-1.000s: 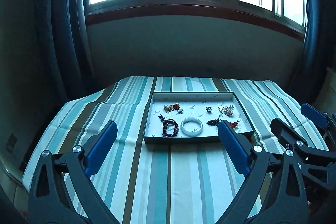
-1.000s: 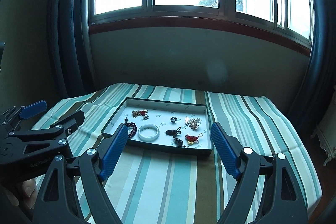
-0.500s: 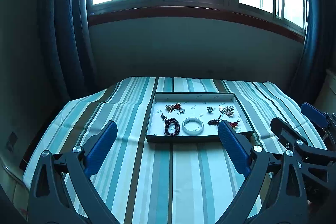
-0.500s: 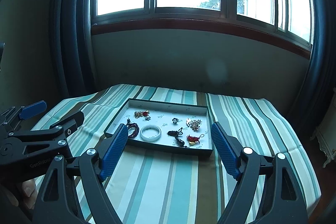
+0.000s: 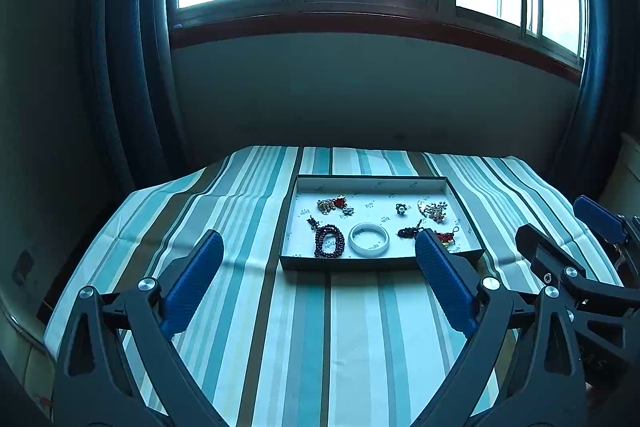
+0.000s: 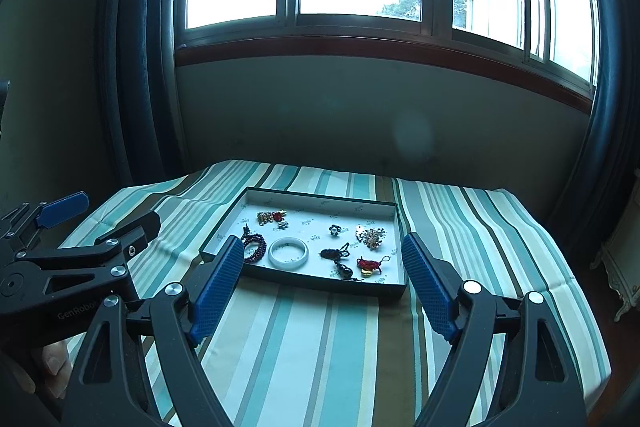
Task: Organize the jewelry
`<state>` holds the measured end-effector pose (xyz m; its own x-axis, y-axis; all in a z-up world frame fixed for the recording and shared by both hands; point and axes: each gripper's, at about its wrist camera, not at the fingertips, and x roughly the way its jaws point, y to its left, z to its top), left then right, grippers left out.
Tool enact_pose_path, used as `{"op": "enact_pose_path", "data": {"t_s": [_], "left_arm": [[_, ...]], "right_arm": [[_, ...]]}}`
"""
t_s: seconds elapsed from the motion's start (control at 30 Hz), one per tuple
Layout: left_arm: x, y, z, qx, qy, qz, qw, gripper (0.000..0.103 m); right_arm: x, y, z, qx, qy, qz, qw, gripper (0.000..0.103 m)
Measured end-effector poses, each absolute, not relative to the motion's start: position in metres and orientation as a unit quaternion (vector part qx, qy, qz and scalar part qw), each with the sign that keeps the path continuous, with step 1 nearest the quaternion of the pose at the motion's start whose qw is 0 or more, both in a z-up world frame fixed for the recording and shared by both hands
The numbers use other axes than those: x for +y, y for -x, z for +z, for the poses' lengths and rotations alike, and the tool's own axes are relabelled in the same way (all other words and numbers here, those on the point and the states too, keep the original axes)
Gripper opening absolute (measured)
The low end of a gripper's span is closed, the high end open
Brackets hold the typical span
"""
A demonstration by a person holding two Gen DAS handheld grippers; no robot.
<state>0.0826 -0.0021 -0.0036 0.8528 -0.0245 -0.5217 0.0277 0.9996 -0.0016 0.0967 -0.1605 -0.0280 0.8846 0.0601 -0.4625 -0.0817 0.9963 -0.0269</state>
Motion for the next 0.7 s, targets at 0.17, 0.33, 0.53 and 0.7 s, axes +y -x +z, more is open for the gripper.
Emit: {"op": "enact_pose_path", "data": {"t_s": [0.17,0.33,0.53,0.7], "left_arm": [[-0.0011,-0.0815,-0.0039,0.271,-0.003,-0.013,0.962,0.097],[-0.0007,-0.0810,-0.0040,0.271,-0.002,-0.013,0.962,0.097],[-0.0007,-0.0808,-0.0039,0.271,-0.003,-0.013,0.963,0.097],[0.0004,-0.0796,-0.0040,0.269,-0.003,-0.012,0.963,0.097]], "right_arm": [[-0.1605,-0.0967,-0.0280,0.237,0.023,0.037,0.970,0.080],[-0.1603,-0.0967,-0.0280,0.238,0.023,0.037,0.970,0.080],[-0.1601,-0.0964,-0.0279,0.237,0.023,0.036,0.970,0.080],[-0.1603,-0.0967,-0.0278,0.238,0.023,0.037,0.970,0.080]]}}
